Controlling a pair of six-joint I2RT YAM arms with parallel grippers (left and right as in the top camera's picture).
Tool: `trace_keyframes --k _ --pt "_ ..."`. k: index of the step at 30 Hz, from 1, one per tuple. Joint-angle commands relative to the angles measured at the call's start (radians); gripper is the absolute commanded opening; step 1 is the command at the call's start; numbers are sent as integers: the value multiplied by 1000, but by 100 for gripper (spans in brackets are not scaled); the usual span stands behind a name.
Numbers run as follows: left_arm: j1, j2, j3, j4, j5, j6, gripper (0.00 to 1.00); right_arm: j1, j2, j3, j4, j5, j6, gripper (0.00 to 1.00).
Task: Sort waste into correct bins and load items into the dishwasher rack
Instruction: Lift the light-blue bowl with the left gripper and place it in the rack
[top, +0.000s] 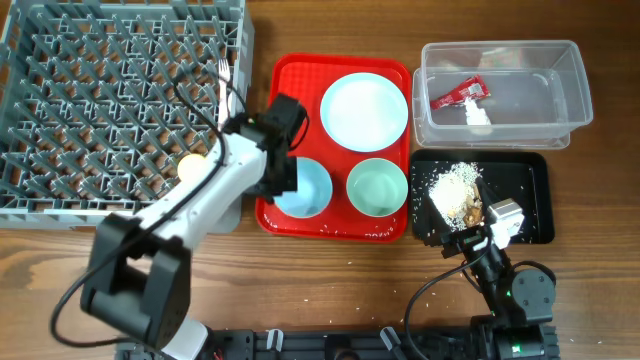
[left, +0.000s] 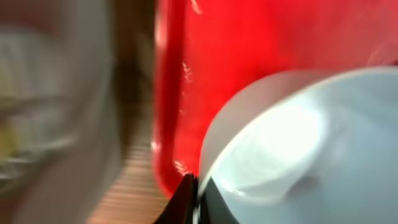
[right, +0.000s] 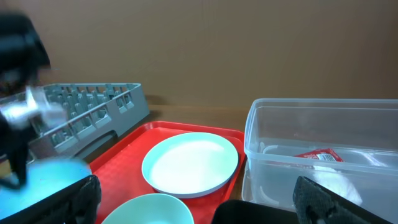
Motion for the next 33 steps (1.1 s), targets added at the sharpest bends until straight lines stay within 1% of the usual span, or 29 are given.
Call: trace_keyframes --k 1,5,7,9,11,13,17,21,24,30,33 --pt "0 -111 168 -92 -379 5 4 -2 -7 -3 5 3 -10 100" --pt "0 -142 185 -100 -715 5 4 -2 -7 -3 5 3 -10 100" --pt "0 -132 182 -87 -969 -44 4 -2 -7 -3 5 3 -10 100" --pt "1 -117 180 -43 -1124 -63 4 -2 -7 -3 5 3 -10 100" --pt "10 -93 180 26 -1223 -50 4 -2 -7 -3 5 3 -10 100" --pt "39 -58 180 49 -1253 -51 4 -2 -7 -3 5 3 -10 100" --pt "109 56 180 51 -1252 -51 4 -2 -7 -3 5 3 -10 100" --pt "151 141 180 92 -1250 -51 4 -2 -7 -3 5 3 -10 100" --pt "151 180 180 106 -1243 -51 4 -2 -7 -3 5 3 -10 100" --pt "150 219 180 107 -1180 -52 4 -2 -7 -3 5 3 -10 100" --pt "137 222 180 102 -1180 -51 8 -2 -7 -3 5 3 -9 100"
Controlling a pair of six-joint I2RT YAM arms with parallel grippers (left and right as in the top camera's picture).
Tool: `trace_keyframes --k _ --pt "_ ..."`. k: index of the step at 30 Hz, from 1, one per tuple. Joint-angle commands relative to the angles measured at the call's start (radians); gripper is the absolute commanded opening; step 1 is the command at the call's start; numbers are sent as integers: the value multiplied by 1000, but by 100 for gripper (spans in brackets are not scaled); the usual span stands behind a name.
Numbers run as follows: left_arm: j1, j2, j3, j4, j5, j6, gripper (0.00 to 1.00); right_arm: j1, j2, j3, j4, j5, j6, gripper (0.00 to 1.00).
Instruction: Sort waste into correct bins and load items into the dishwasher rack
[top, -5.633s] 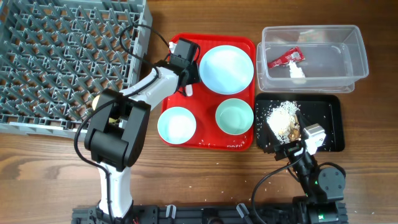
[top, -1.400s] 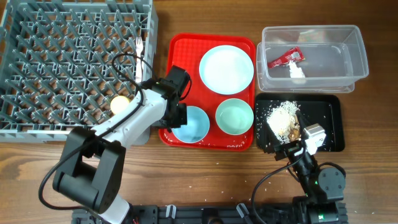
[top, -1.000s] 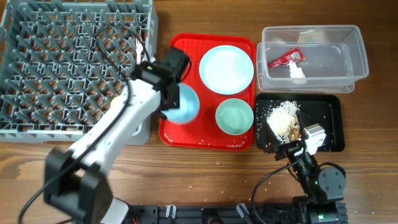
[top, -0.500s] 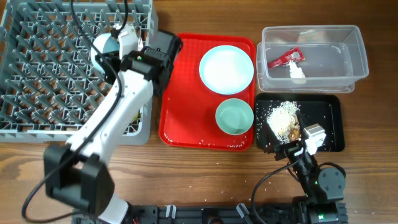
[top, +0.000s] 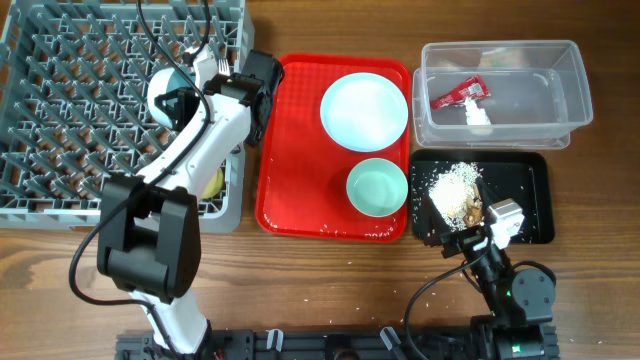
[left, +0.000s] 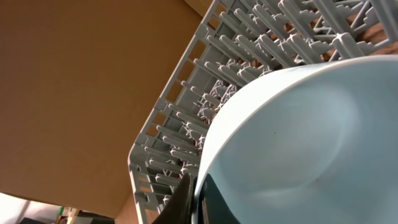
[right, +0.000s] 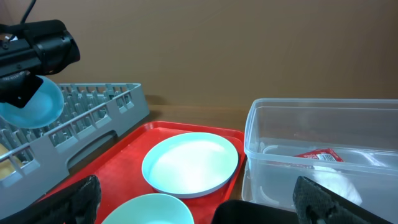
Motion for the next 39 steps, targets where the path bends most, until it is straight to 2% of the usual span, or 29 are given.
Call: trace_keyframes --k 1,2,4,7,11,14,16,17,18,19,21,24,26,29,30,31,34,36,39 --pt "-20 27 0 -5 12 -20 12 -2 -7 -3 5 3 -9 100" --pt "-30 27 0 -10 12 -20 19 -2 -7 -3 5 3 -10 100" --pt "-51 27 0 -15 12 -19 27 -2 -7 -3 5 3 -10 100" --pt "-96 25 1 -32 12 -20 53 -2 -7 -3 5 3 -10 100" --pt "-124 -10 4 -32 30 -24 58 -2 -7 -3 5 3 -10 100" --pt "-86 -77 4 -31 154 -90 64 -2 -7 -3 5 3 -9 100" --pt "-10 -153 4 -10 382 -119 63 -2 -7 -3 5 3 -10 100" --pt "79 -222 4 21 608 -119 62 -2 -7 -3 5 3 -10 100" --pt "150 -267 4 43 763 -116 62 -2 -7 -3 5 3 -10 99" --pt "211 -301 4 66 896 -96 61 -2 -7 -3 5 3 -10 100" --pt "388 -352 4 139 1285 13 55 -2 -7 -3 5 3 -10 100" --pt "603 -310 3 140 1613 106 48 -2 -7 -3 5 3 -10 100" --pt "659 -268 3 126 1701 171 48 -2 -7 -3 5 3 -10 100" --pt "680 -224 3 111 1730 253 55 -2 -7 -3 5 3 -10 100" --pt "674 -222 3 109 1720 296 56 -2 -7 -3 5 3 -10 100" --pt "662 -221 2 93 1649 318 55 -2 -7 -3 5 3 -10 100" --pt "639 -204 -9 73 1551 322 53 -2 -7 -3 5 3 -10 100" --pt "635 -169 -10 73 1549 321 47 -2 -7 -3 5 3 -9 100" --pt "633 -114 -10 73 1549 315 28 -2 -7 -3 5 3 -10 100"
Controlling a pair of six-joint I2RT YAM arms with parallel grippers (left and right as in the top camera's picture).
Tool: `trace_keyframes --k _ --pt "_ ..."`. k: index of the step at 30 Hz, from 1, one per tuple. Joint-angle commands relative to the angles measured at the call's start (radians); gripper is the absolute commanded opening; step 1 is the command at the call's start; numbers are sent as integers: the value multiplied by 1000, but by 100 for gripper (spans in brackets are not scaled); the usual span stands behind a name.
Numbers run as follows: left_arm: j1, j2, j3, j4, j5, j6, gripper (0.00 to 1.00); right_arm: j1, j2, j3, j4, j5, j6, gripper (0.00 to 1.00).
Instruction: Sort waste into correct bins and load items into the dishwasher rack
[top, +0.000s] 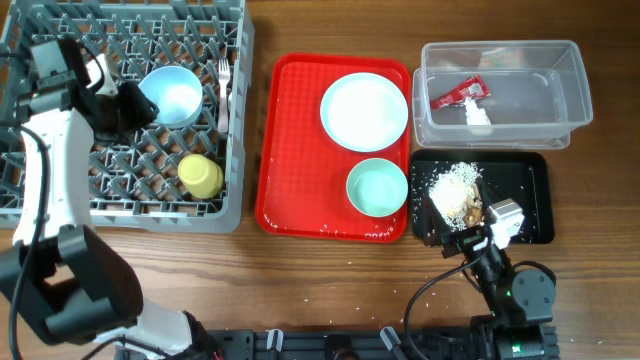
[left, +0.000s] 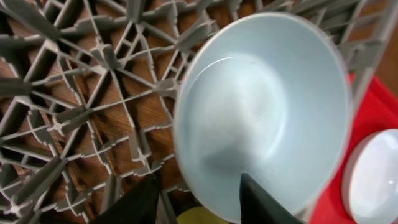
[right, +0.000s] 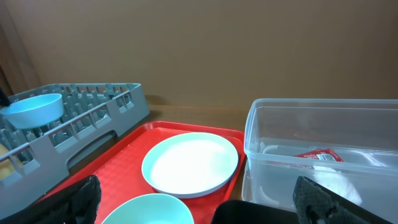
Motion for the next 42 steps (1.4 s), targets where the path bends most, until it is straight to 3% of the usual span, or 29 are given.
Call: trace_keyframes --k 1,5,10,15,21,25,32,42 --pt "-5 62 -11 -1 -21 15 25 -2 -7 -3 4 3 -8 99" --pt "-5 31 -2 -8 -23 16 4 -2 -7 -3 4 3 -8 100" --pt "-16 -97 38 -41 -154 -36 4 -2 -7 -3 4 3 -8 100" --pt "-216 -230 49 -85 -716 -63 4 -2 -7 -3 4 3 -9 100" --pt "-573 -156 48 -85 -1366 -120 4 -2 -7 -3 4 3 -8 100" --pt "-654 -3 47 -91 -1579 -142 4 -2 -7 -3 4 3 -9 100" --pt "-695 163 47 -95 -1670 -146 4 -2 -7 -3 4 3 -8 100" --pt "-697 175 47 -107 -1720 -165 4 -2 -7 -3 4 3 -8 100"
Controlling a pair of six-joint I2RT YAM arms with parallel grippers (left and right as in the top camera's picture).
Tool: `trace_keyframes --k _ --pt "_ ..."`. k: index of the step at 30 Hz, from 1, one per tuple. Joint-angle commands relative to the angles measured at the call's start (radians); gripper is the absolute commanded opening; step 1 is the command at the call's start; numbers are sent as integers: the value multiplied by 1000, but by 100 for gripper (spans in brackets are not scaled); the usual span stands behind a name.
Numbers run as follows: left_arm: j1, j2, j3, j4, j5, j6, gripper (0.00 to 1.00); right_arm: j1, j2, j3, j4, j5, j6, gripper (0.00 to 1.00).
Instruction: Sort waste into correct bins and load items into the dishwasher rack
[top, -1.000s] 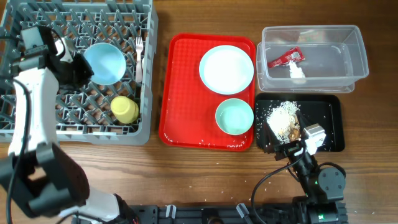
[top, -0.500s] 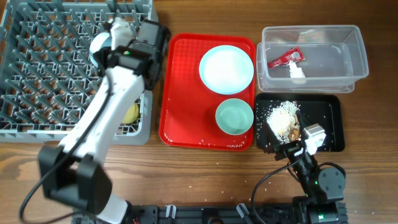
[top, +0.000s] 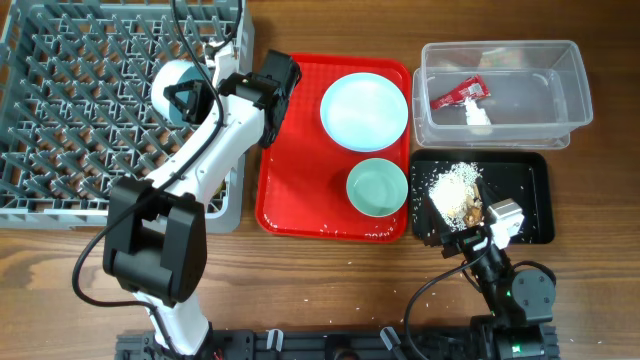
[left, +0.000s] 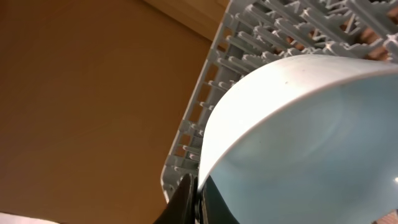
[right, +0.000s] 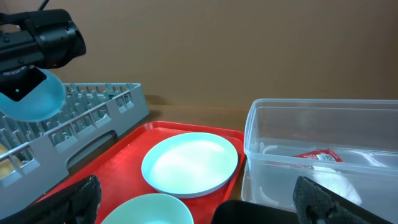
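Note:
A light blue bowl (top: 178, 80) hangs tilted on its side over the right part of the grey dishwasher rack (top: 80, 120). My left gripper (top: 190, 100) is shut on its rim. In the left wrist view the bowl (left: 298, 143) fills the frame, and the left gripper (left: 194, 199) pinches its edge. A white plate (top: 364, 110) and a pale green bowl (top: 377, 187) lie on the red tray (top: 300, 190). My right gripper (right: 199, 208) stands open over the black tray (top: 530, 170), holding nothing.
The clear bin (top: 575, 90) at the back right holds a red packet (top: 458, 93) and a white scrap. Food scraps (top: 455, 190) lie in the black tray. My left arm crosses the rack's right edge and the red tray's left edge.
The blue bowl sat upright in the rack with my left gripper's fingers apart at its edge and the arm at the rack's left. Now the gripper is shut on the rim and holds the bowl tilted.
My left gripper first held the blue bowl on the red tray, then over the rack's right side. After that the bowl sat in the rack beside a yellow cup, jaws apart. Now it is gripped again, tilted above the rack. The right arm stayed still.

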Motion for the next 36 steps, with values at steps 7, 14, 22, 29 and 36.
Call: trace_keyframes --k 7,14,22,29,36 --pt "18 9 11 -94 75 -158 4 -2 -7 -3 4 3 -7 100" --pt "68 9 11 -198 222 -301 4 -2 -7 -3 4 3 -7 100" --pt "68 9 11 -192 168 -290 4 -2 -7 -3 4 3 -7 100" --pt "47 9 11 -200 339 -320 17 -2 -7 -3 4 3 -7 100" --pt "42 6 13 -217 291 -319 26 -2 -7 -3 4 3 -7 100"
